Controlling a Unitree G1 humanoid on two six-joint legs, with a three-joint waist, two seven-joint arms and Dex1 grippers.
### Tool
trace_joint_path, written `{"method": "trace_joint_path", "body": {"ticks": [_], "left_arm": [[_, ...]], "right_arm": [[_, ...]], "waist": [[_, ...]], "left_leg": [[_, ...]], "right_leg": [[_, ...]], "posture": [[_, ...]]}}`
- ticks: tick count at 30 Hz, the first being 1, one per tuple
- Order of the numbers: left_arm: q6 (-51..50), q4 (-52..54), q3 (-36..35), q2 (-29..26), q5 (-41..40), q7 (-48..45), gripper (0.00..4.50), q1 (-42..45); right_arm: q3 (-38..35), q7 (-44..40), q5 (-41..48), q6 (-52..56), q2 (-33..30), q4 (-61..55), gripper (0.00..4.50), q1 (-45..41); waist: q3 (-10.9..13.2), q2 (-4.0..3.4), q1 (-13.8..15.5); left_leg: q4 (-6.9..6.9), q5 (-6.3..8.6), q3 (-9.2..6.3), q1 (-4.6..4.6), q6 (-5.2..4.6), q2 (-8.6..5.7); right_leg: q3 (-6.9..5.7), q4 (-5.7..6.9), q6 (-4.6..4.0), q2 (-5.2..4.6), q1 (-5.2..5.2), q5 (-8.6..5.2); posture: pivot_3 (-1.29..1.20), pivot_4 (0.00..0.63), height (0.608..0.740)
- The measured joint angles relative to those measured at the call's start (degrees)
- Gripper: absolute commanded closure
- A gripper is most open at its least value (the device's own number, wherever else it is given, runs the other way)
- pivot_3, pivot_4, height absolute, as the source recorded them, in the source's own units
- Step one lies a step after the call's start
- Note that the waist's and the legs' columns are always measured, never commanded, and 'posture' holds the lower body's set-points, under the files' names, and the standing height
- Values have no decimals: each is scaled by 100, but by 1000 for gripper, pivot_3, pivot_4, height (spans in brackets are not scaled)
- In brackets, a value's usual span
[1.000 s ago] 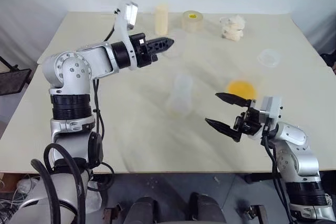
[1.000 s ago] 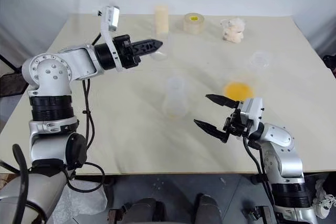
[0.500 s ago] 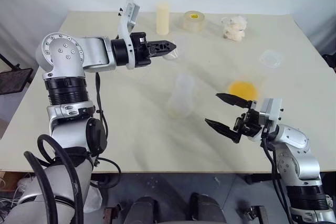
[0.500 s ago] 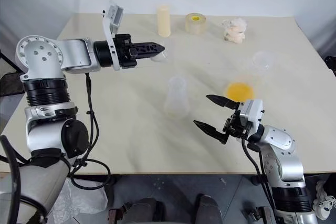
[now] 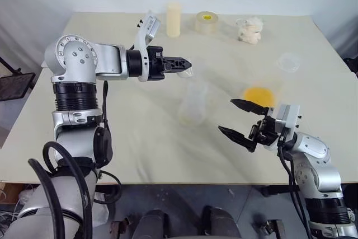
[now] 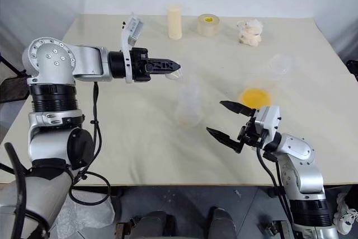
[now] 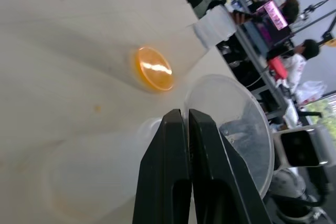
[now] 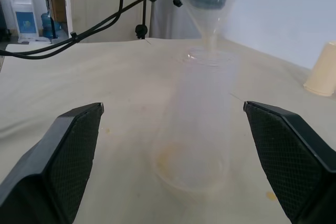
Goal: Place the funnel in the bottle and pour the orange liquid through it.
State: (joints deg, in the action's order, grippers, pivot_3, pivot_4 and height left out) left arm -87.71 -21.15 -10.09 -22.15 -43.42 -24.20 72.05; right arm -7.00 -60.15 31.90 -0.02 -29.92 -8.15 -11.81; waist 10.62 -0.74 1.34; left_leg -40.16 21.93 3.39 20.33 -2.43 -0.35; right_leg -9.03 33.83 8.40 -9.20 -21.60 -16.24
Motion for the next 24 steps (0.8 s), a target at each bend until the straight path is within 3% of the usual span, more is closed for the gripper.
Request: {"method": "trace_joint_path", "body": {"ticks": [8, 11, 23, 24], "left_arm": [[243, -787, 554, 26, 422, -476, 4477, 352], [331, -940, 577, 43, 501, -643, 3759, 499], [380, -1125, 763, -27, 665, -1080, 44, 642], [380, -1119, 767, -43, 673, -1096, 15, 642]], "right_arm": [[0, 108, -31, -1, 0, -89, 0, 73], [0, 150, -41, -1, 0, -92, 0, 124], [-4, 224, -47, -2, -2, -148, 0, 158], [-8, 225, -47, -2, -5, -150, 0, 157]], "waist": [[1, 2, -1], [1, 2, -7], [1, 2, -6], [1, 2, -7]], "left_leg": [[1, 0, 6, 1, 1, -6], [2, 0, 9, 1, 1, -5], [2, 0, 9, 1, 1, -5], [2, 0, 9, 1, 1, -5]], "right_leg": [[1, -3, 0, 4, -2, 0], [1, -3, 0, 4, -2, 0], [1, -2, 0, 4, -3, 0], [1, -2, 0, 4, -3, 0]], "posture": [[0, 150, 740], [0, 150, 740], [0, 150, 740], [0, 150, 740]]}}
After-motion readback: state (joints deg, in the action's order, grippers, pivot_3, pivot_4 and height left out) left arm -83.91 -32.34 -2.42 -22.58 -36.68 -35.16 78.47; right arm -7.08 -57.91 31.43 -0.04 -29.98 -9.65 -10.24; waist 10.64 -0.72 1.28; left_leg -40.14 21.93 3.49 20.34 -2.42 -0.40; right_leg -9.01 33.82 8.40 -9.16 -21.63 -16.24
